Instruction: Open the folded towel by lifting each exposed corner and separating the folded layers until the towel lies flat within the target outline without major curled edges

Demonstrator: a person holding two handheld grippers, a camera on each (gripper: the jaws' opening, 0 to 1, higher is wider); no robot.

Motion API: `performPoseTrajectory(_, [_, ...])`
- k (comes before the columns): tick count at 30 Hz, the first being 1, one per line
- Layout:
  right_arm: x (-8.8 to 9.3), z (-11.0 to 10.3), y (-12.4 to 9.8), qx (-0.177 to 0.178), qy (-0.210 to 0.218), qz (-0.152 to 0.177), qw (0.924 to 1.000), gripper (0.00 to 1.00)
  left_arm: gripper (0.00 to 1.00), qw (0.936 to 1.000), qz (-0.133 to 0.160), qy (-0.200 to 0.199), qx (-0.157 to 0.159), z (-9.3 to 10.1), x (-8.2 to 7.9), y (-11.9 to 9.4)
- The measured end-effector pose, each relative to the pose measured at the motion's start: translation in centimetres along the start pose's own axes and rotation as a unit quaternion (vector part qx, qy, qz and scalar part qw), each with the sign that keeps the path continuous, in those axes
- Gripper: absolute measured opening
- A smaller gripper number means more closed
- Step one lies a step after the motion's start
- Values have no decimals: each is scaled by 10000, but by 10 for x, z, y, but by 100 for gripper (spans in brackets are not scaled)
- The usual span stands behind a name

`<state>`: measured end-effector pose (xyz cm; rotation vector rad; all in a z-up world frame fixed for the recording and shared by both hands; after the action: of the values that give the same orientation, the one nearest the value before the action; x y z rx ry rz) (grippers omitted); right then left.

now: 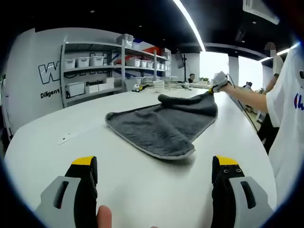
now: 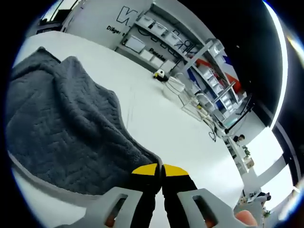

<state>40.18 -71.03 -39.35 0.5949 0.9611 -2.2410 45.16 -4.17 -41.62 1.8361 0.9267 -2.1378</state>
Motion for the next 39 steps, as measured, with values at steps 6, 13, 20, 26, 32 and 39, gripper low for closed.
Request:
performPoseTrajectory(6, [47, 8, 5, 64, 320, -460, 9984, 0, 99, 10000, -52, -1, 56, 0, 2, 6])
performPoseTrajectory(13, [92, 15, 5, 127, 695, -914, 9933, 0, 99, 9999, -90, -24, 95, 2, 4, 11])
performPoseTrajectory(20, [130, 10, -11, 201, 1162, -1167, 9861, 0, 99, 9999, -107, -31, 120, 2, 4, 14])
performPoseTrajectory(26, [134, 10, -16, 211, 1262, -1089, 9858, 0, 99, 9998, -131, -9, 162, 2, 3, 15])
performPoseTrajectory(32, [122, 14, -23, 175, 1667, -718, 9832, 5, 99, 9998, -113, -22, 165, 3, 2, 15])
performPoseTrajectory(39, [102, 21, -48, 85, 2093, -204, 9776, 22, 99, 9998, -115, 12, 145, 2, 0, 12])
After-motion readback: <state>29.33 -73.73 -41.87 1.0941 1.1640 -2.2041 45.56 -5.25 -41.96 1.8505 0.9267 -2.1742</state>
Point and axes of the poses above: the point that each gripper's makers call its tool centre point, and the gripper's own axes: y roughly forward along the fingers, z roughly to its right, x roughly out of its underside, the point moved 6 cm from there along -y, roughly backward along the fingers, and after that the axes turned 3 degrees about -y, right-handed, at the moved point
